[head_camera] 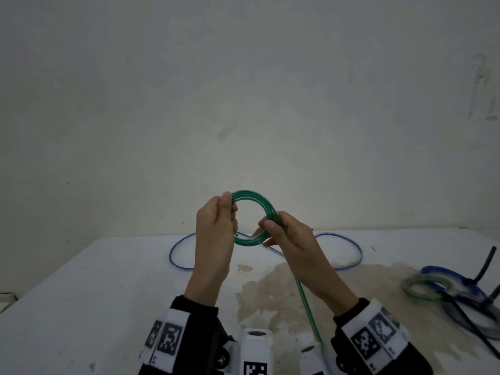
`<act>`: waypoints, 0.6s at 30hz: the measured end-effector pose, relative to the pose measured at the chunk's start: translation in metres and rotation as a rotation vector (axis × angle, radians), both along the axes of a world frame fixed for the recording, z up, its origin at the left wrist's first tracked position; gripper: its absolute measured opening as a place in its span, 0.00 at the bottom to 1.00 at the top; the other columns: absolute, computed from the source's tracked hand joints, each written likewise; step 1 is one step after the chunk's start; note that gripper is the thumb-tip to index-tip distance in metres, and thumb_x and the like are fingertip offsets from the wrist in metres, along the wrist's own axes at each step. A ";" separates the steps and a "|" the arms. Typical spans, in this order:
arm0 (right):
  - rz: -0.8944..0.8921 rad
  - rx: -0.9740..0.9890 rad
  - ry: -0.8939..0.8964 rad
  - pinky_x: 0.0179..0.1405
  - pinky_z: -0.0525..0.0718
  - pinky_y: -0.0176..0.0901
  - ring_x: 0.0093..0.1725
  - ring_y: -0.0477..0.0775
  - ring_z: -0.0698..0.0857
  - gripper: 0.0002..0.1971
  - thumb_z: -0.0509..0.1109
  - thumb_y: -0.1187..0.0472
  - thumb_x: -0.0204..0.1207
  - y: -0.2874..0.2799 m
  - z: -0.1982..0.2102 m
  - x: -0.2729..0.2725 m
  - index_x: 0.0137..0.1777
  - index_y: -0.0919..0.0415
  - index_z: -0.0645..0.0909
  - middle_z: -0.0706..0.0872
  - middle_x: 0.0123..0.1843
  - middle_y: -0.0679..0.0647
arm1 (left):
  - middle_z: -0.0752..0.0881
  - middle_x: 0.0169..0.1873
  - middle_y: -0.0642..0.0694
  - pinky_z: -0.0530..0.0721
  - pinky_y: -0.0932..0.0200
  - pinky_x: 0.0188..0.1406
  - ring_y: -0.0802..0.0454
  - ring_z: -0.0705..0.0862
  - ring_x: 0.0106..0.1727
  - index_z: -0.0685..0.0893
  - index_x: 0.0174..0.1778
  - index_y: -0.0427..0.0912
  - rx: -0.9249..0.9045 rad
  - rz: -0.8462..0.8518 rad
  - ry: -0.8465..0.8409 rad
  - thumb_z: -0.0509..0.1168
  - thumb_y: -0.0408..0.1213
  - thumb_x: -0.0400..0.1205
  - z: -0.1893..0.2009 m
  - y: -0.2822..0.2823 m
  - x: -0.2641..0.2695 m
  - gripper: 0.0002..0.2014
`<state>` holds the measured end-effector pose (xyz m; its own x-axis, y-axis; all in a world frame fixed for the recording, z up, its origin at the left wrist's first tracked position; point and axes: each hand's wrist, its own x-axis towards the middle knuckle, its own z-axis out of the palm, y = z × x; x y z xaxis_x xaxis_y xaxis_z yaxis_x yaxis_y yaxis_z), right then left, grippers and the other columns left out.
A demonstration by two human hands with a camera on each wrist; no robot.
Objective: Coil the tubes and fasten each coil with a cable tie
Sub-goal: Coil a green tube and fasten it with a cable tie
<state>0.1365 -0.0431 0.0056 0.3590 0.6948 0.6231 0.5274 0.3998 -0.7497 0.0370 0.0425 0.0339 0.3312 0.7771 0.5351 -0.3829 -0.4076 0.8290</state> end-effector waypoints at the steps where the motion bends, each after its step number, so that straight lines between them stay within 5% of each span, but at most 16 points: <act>1: 0.002 0.031 0.022 0.47 0.86 0.46 0.45 0.56 0.86 0.09 0.59 0.64 0.82 -0.001 0.001 0.001 0.48 0.67 0.79 0.88 0.42 0.60 | 0.67 0.22 0.49 0.67 0.61 0.27 0.59 0.65 0.22 0.73 0.32 0.38 -0.020 -0.043 -0.009 0.52 0.38 0.87 0.000 -0.001 0.000 0.18; 7: 0.084 0.111 0.238 0.45 0.87 0.44 0.39 0.58 0.89 0.11 0.57 0.69 0.82 -0.009 0.007 0.016 0.43 0.67 0.80 0.90 0.35 0.58 | 0.64 0.20 0.52 0.75 0.61 0.30 0.57 0.65 0.23 0.76 0.39 0.34 -0.164 -0.463 0.027 0.55 0.39 0.85 0.005 -0.006 -0.003 0.14; 11: 0.217 0.079 0.340 0.48 0.85 0.43 0.41 0.55 0.87 0.12 0.54 0.67 0.83 -0.012 0.011 0.015 0.48 0.67 0.80 0.88 0.37 0.59 | 0.65 0.22 0.52 0.75 0.61 0.32 0.57 0.64 0.24 0.74 0.36 0.37 -0.099 -0.439 0.043 0.54 0.34 0.86 0.006 -0.006 -0.005 0.13; 18: 0.330 0.156 0.564 0.47 0.84 0.41 0.38 0.54 0.82 0.14 0.57 0.61 0.80 -0.014 0.016 0.011 0.49 0.69 0.82 0.82 0.32 0.57 | 0.67 0.21 0.53 0.76 0.61 0.32 0.57 0.66 0.23 0.71 0.35 0.37 -0.267 -0.506 -0.162 0.52 0.33 0.86 0.004 -0.013 0.003 0.13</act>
